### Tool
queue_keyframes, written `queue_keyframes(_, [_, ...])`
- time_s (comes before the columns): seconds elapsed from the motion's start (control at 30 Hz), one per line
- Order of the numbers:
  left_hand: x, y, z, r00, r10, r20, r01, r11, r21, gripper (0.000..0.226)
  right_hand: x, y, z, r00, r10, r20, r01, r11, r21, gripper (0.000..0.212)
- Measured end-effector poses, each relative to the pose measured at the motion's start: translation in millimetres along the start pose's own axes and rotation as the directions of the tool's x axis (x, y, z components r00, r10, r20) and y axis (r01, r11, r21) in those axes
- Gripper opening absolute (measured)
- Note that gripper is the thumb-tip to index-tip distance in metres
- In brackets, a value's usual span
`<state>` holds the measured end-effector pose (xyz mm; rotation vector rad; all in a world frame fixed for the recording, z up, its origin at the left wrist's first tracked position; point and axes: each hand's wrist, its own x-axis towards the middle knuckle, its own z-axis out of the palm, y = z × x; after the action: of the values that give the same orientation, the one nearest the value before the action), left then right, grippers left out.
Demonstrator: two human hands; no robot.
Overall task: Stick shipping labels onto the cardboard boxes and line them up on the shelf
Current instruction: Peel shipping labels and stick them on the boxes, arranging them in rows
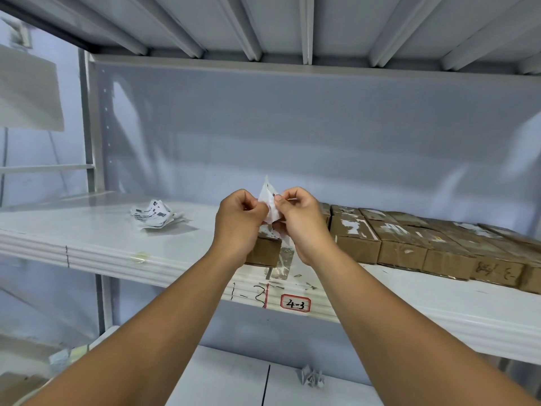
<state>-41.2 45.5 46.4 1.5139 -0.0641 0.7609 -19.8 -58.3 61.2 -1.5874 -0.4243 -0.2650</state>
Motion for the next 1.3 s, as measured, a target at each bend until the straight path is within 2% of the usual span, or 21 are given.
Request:
queue_keyframes(0.1, [-1.2, 2.9, 1.3, 1.0, -0.007, 0.006, 0.007, 0.999, 0.032, 0.023, -1.2, -1.8, -0.9, 0.995, -0.1, -0.015, 0.098, 0.991, -0.092, 0.02])
queue_keyframes(0.2, [0.0, 6.1, 4.4, 0.999, 0.023, -0.03, -0.021, 0.998, 0.067, 0.022, -6.0, -4.4, 0.7, 0.993, -0.116, -0.029, 0.114, 0.991, -0.069, 0.016])
queue_keyframes(0.27, [-0.1, 9.1, 6.0, 0.998, 0.05, -0.047, -0.045, 0.995, 0.093, 0.019, -8.0, -5.0, 0.8, 0.991, -0.132, -0.028, 0.13, 0.989, -0.076, 0.029])
queue_keyframes(0.37, [-1.8, 8.4, 7.4, 0.999, 0.039, -0.028, -0.037, 0.996, 0.078, 0.015, -7.1, -6.5, -1.0, 0.982, -0.186, -0.025, 0.182, 0.977, -0.11, 0.016])
queue_keyframes(0.43, [-3.1, 7.0, 8.0, 1.0, 0.02, -0.014, -0.019, 0.998, 0.056, 0.011, -5.5, -7.3, -2.6, 0.982, -0.184, -0.046, 0.179, 0.979, -0.094, 0.017])
queue_keyframes(0.57, [-3.0, 6.9, 11.3, 0.998, -0.065, -0.009, 0.064, 0.997, -0.035, 0.019, -3.7, -7.0, -1.9, 0.983, -0.16, -0.086, 0.146, 0.979, -0.145, 0.02])
queue_keyframes(0.77, [-0.9, 5.3, 15.6, 0.99, -0.139, -0.007, 0.139, 0.99, -0.031, 0.017, -1.4, -0.9, -0.6, 0.987, -0.09, -0.133, 0.065, 0.981, -0.18, 0.024])
queue_keyframes(1.07, [-3.2, 9.9, 17.7, 0.973, -0.23, 0.014, 0.23, 0.965, -0.128, 0.016, -2.5, -1.4, -0.8, 0.973, -0.138, -0.183, 0.094, 0.968, -0.234, 0.021])
queue_keyframes(1.17, [-5.8, 14.0, 18.0, 0.979, -0.194, 0.057, 0.201, 0.962, -0.184, 0.01, -6.3, -2.1, -2.5, 0.956, -0.259, -0.136, 0.199, 0.917, -0.346, 0.019])
queue_keyframes(1.3, [-2.1, 14.9, 16.6, 0.995, -0.083, -0.057, 0.078, 0.993, -0.089, 0.014, -8.1, -4.9, -0.5, 0.954, -0.292, -0.06, 0.254, 0.902, -0.35, 0.019])
